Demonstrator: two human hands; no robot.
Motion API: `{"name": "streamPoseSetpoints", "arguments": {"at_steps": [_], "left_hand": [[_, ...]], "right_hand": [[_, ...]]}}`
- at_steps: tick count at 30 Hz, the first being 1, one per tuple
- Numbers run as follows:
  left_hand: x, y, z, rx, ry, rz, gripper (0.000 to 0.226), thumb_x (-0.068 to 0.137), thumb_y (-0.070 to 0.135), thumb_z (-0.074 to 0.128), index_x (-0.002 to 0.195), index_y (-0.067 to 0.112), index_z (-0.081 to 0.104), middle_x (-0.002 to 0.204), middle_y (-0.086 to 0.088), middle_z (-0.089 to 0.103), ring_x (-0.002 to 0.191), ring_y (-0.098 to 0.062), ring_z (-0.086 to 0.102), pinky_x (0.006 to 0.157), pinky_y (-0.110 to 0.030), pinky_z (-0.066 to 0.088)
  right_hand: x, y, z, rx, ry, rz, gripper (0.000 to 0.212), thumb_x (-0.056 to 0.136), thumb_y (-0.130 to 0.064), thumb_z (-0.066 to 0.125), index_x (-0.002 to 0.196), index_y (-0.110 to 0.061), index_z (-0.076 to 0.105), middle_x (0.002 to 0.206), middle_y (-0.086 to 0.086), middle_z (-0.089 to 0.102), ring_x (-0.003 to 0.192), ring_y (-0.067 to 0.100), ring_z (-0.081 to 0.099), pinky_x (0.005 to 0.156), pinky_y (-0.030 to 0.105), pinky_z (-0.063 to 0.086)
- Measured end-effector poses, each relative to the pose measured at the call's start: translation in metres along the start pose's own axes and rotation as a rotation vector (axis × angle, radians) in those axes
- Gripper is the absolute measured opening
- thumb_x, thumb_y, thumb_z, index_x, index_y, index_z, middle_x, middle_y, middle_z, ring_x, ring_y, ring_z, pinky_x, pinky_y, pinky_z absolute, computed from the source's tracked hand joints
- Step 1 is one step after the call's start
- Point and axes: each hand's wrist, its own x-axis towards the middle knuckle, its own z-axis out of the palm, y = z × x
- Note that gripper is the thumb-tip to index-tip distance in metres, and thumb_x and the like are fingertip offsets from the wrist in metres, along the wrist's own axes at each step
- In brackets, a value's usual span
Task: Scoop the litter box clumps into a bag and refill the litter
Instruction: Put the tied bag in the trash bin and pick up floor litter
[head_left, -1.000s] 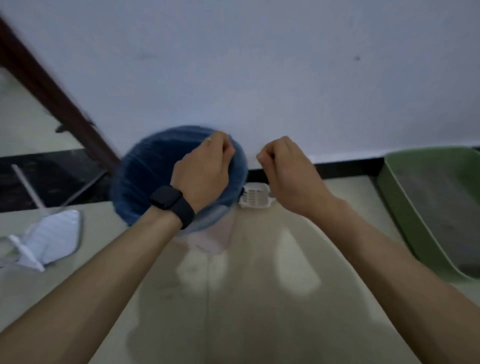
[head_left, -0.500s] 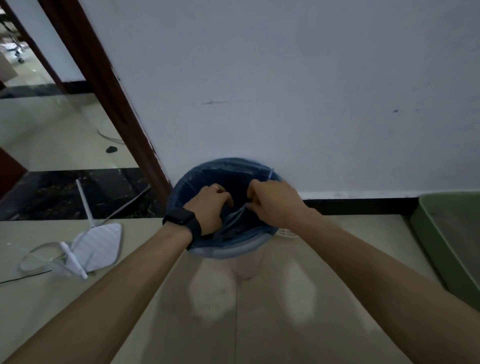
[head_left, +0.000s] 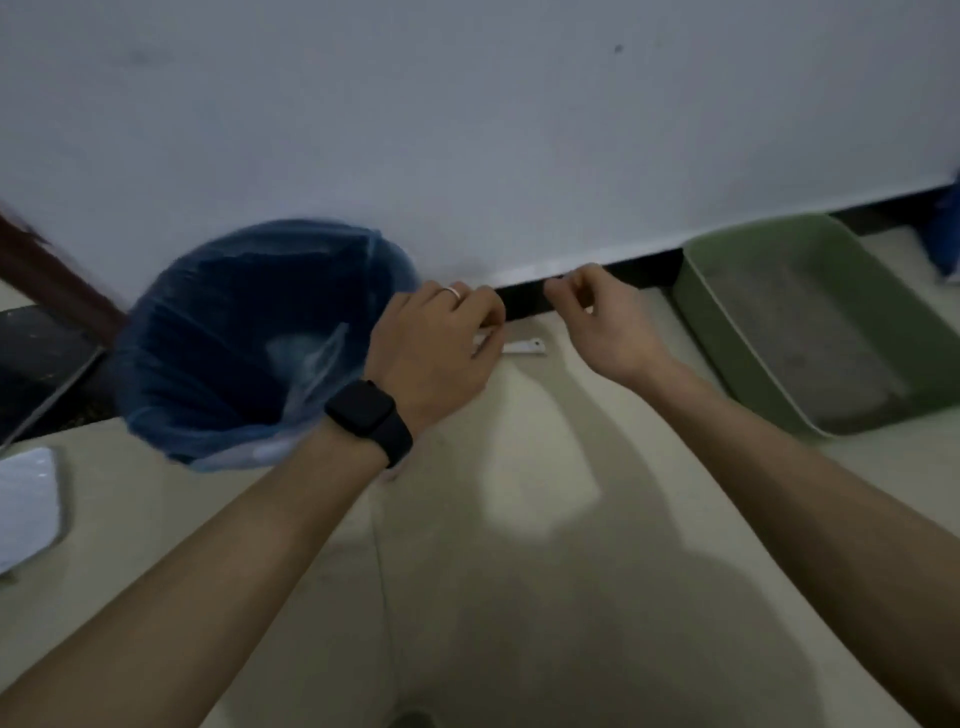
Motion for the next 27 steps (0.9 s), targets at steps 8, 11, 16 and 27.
{"name": "streamPoseSetpoints", "arguments": {"at_steps": [8,11,16,27], "left_hand": [[-0.056,0.104,0.174,-0.212,-0.598,0.021,0.035,0.100,0.043,0.039,0.093,0.023,0.066,0.089,0.002,0.067,0.088,-0.023,0.058,0.072,-0.036,0.044],[-0.084,0.122,0.219,-0.250,-0.766,0.027,0.025,0.097,0.041,0.044,0.109,0.028,0.063,0.109,0.003,0.065,0.105,-0.020,0.054,0.083,-0.034,0.039],[-0.112,0.128,0.254,-0.304,-0.771,0.059,0.038,0.091,0.034,0.055,0.129,0.029,0.055,0.133,0.003,0.051,0.120,-0.020,0.044,0.096,-0.035,0.036],[-0.144,0.127,0.281,-0.348,-0.510,0.031,0.038,0.089,0.031,0.060,0.127,0.030,0.061,0.133,0.004,0.054,0.119,-0.026,0.048,0.094,-0.041,0.042]], "right_hand": [[-0.132,0.161,-0.031,-0.184,-0.109,0.412,0.027,0.096,-0.043,0.051,0.085,-0.023,0.064,0.080,-0.009,0.068,0.075,0.014,0.062,0.069,0.030,0.048],[-0.191,0.193,-0.032,-0.156,-0.178,0.540,0.014,0.090,-0.040,0.063,0.093,-0.026,0.063,0.087,-0.011,0.068,0.079,0.009,0.063,0.073,0.028,0.051],[-0.289,0.214,-0.020,-0.126,-0.203,0.621,0.017,0.087,-0.036,0.070,0.101,-0.026,0.071,0.098,-0.006,0.068,0.090,0.014,0.063,0.084,0.025,0.047],[-0.391,0.209,0.032,-0.225,0.204,0.564,0.014,0.084,-0.030,0.078,0.097,-0.023,0.077,0.097,-0.005,0.067,0.089,0.016,0.059,0.087,0.022,0.045]]}}
